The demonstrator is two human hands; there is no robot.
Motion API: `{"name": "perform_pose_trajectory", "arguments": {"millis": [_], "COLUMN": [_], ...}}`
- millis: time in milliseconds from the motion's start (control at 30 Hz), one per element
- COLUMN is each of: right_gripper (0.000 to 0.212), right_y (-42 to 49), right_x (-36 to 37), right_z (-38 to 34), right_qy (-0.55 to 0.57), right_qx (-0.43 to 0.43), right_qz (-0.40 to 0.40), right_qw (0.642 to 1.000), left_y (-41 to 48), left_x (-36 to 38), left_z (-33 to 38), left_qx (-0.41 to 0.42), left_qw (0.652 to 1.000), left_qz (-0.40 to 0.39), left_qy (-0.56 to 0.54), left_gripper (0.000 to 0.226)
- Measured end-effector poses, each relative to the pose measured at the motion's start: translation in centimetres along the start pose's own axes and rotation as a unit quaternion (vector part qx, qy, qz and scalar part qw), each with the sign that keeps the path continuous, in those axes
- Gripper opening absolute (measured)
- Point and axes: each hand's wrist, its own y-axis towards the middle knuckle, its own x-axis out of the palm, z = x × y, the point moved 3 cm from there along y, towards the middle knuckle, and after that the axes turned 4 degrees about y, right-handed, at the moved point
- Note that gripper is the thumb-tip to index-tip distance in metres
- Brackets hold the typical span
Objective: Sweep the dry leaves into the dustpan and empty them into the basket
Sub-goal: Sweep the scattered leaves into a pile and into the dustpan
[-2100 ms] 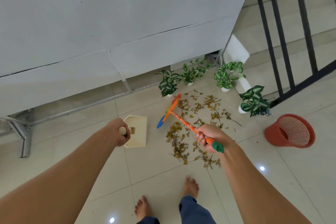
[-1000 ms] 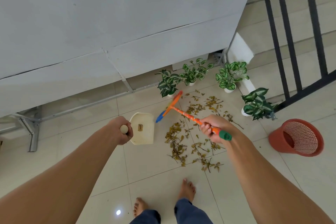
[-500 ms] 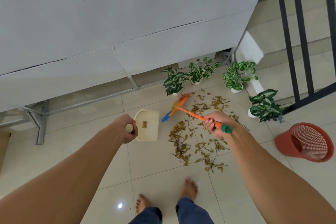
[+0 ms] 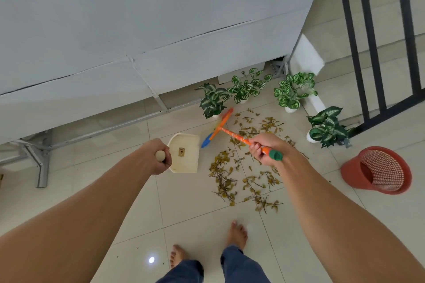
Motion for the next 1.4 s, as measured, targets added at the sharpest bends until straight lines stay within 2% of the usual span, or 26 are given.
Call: {"name": "perform_pose_trajectory", "arguments": {"millis": [167, 333, 467, 800, 1033, 1233, 1400], "right_gripper": [0.019, 0.018, 0.006, 0.014, 0.011, 0.009, 0.013], "right_y": [-0.5, -3.1, -2.7, -0.1, -2.2, -1.6, 0.3], "right_x": [-1.8, -3.2, -1.7, -0.3, -1.6, -1.6, -1.3], "right_z": [0.1, 2.0, 1.1, -0.7, -0.8, -0.8, -2.0], "right_qy": [0.000, -0.005, -0.022, -0.033, 0.016, -0.016, 0.012], "right_qx": [0.003, 0.000, -0.013, 0.012, 0.012, -0.014, 0.023], "right_qz": [0.038, 0.025, 0.013, 0.034, 0.027, 0.008, 0.018], "right_qw": [0.999, 1.000, 1.000, 0.999, 0.999, 1.000, 1.000], "left_y": [0.1, 0.6, 0.6, -0.1, -0.1, -0.2, -0.3], "left_x": [0.3, 0.7, 0.8, 0.7, 1.0, 1.5, 1.5], "left_z": [-0.2, -0.6, -0.6, -0.6, -0.4, -0.1, -0.5], "left_qx": [0.001, -0.001, -0.004, -0.001, 0.003, 0.004, 0.001], "left_qw": [1.000, 1.000, 1.000, 1.000, 1.000, 1.000, 1.000], "left_qz": [-0.001, -0.002, -0.002, -0.005, -0.007, 0.002, 0.004], "left_qy": [0.001, -0.001, -0.005, -0.013, -0.005, 0.010, 0.018], "left_gripper": [0.007, 0.010, 0.007, 0.019, 0.016, 0.014, 0.010]}}
